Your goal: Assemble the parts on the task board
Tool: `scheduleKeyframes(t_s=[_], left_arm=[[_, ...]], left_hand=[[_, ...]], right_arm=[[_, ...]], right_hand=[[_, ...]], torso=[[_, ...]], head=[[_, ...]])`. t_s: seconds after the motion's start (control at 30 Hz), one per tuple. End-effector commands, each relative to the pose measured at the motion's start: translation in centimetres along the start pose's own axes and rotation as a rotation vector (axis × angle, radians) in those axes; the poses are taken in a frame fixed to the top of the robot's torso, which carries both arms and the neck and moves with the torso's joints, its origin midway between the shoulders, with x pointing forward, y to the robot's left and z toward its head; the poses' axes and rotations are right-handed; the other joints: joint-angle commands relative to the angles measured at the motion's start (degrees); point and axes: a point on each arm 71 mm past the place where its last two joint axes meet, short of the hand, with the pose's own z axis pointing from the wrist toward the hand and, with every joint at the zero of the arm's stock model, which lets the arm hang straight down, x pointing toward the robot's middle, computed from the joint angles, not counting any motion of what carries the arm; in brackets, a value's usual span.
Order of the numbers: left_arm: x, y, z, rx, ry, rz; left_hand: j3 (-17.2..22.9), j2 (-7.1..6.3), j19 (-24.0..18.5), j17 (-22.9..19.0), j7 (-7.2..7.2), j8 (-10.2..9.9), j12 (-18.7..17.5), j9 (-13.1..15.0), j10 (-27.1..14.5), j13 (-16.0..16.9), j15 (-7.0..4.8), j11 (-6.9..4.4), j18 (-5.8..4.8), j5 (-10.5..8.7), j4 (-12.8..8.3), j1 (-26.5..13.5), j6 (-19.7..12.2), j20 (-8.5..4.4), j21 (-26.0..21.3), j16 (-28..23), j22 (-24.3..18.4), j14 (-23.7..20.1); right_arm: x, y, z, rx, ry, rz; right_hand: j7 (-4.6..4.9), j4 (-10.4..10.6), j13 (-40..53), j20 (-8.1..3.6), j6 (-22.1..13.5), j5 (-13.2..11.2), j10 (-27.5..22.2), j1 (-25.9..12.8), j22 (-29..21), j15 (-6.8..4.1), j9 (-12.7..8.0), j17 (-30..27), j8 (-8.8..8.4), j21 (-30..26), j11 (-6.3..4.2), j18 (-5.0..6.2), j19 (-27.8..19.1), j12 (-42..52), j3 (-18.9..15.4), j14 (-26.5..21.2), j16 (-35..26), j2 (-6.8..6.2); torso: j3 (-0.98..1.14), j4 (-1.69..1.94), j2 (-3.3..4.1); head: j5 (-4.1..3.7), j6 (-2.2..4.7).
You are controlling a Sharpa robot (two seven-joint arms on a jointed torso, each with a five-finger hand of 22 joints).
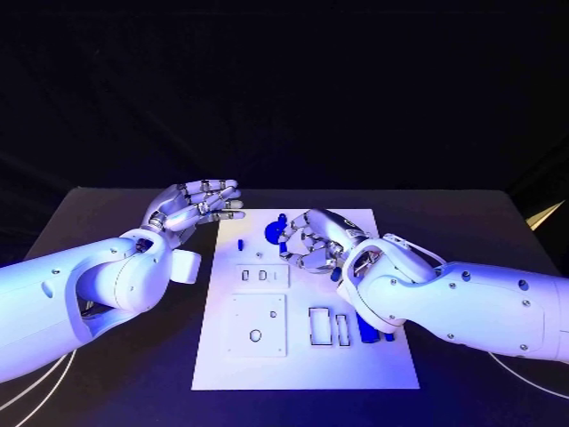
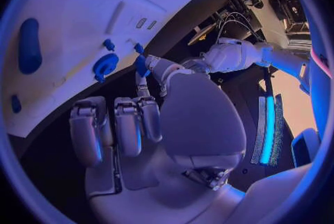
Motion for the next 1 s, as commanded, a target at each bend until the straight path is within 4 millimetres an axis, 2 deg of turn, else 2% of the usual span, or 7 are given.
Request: scheduleKeyframes(t_s=[0.03, 0.23, 0.47, 0.67, 1.0], left_arm=[[0.3, -0.1, 0.0, 0.007, 0.012, -0.007], [0.4, -0.1, 0.0, 0.006, 0.017, -0.009], [0.5, -0.1, 0.0, 0.005, 0.018, -0.010], [0.6, -0.1, 0.1, 0.004, 0.020, -0.011], [0.6, -0.1, 0.0, 0.003, 0.022, -0.012]], left_hand=[[0.2, 0.00, -0.1, 0.1, 3.51, 0.3, 0.0, -0.1, -0.1, 0.0, 0.19, 0.37, 0.67, -0.24, -0.2, -0.4, -0.3, -0.06, 0.4, -0.2, -0.1, 0.0], [0.2, 0.00, -0.1, 0.1, 3.51, 0.3, 0.0, -0.1, -0.1, 0.0, 0.19, 0.37, 0.67, -0.24, -0.2, -0.4, -0.3, -0.06, 0.4, -0.2, -0.1, 0.0], [0.2, 0.02, -0.1, 0.1, 3.48, 0.4, 0.0, -0.1, 0.0, 0.0, 0.17, 0.34, 0.68, -0.25, -0.2, -0.4, -0.2, -0.06, 0.4, -0.2, -0.1, 0.1], [0.2, 0.02, -0.1, 0.1, 3.48, 0.4, 0.0, -0.1, 0.0, 0.0, 0.17, 0.34, 0.68, -0.25, -0.2, -0.4, -0.2, -0.06, 0.4, -0.2, -0.1, 0.1], [0.2, 0.02, -0.1, 0.1, 3.48, 0.4, 0.0, -0.1, 0.0, 0.0, 0.17, 0.34, 0.68, -0.25, -0.2, -0.4, -0.2, -0.06, 0.4, -0.2, -0.1, 0.1]], right_arm=[[0.7, 0.1, 0.1, 0.020, -0.013, -0.041], [2.5, 0.4, 0.3, 0.030, 0.027, -0.051], [3.7, 0.7, 0.3, 0.024, 0.051, -0.061], [4.4, 0.8, 0.4, 0.021, 0.079, -0.073], [4.8, 0.6, 0.5, 0.022, 0.082, -0.101]], right_hand=[[-0.23, 0.0, 9.9, -0.24, 0.4, 0.3, 1.3, -0.4, 15.1, -0.36, 1.4, 13.5, 1.23, 0.3, -0.50, -0.83, 6.0, 0.1, 0.4, 5.5, 0.0, 0.43], [-0.23, 0.0, 9.9, -0.25, 0.3, 0.3, 1.3, -0.8, 15.1, -0.36, 1.4, 13.6, 1.35, 0.3, -0.50, -0.83, 6.0, 0.1, 0.4, 5.5, 0.0, 0.32], [-0.23, 0.1, 9.9, -0.26, 0.2, 0.2, 1.3, -1.1, 15.1, -0.37, 1.5, 13.5, 1.46, 0.3, -0.50, -0.83, 6.0, 0.1, 0.4, 5.5, 0.0, 0.18], [-0.21, 0.1, 9.8, -0.27, 0.1, 0.2, 1.3, -1.7, 15.1, -0.37, 1.6, 13.5, 1.57, 0.3, -0.49, -0.83, 6.0, 0.0, 0.4, 5.5, 0.0, -0.01], [-0.19, 0.1, 9.8, -0.26, -0.1, 0.2, 1.3, -2.0, 15.1, -0.36, 1.6, 13.4, 1.60, 0.3, -0.47, -0.83, 6.0, 0.0, 0.3, 5.5, 0.0, -0.23]], torso=[[0.02, 0.11, 0.09], [0.00, 0.22, 0.06], [0.09, 0.06, 0.14], [0.05, 0.03, 0.09], [0.13, 0.03, 0.07]], head=[[0.18, -0.18], [0.25, -0.41], [0.69, -0.66], [0.95, -0.94], [1.07, -1.09]])
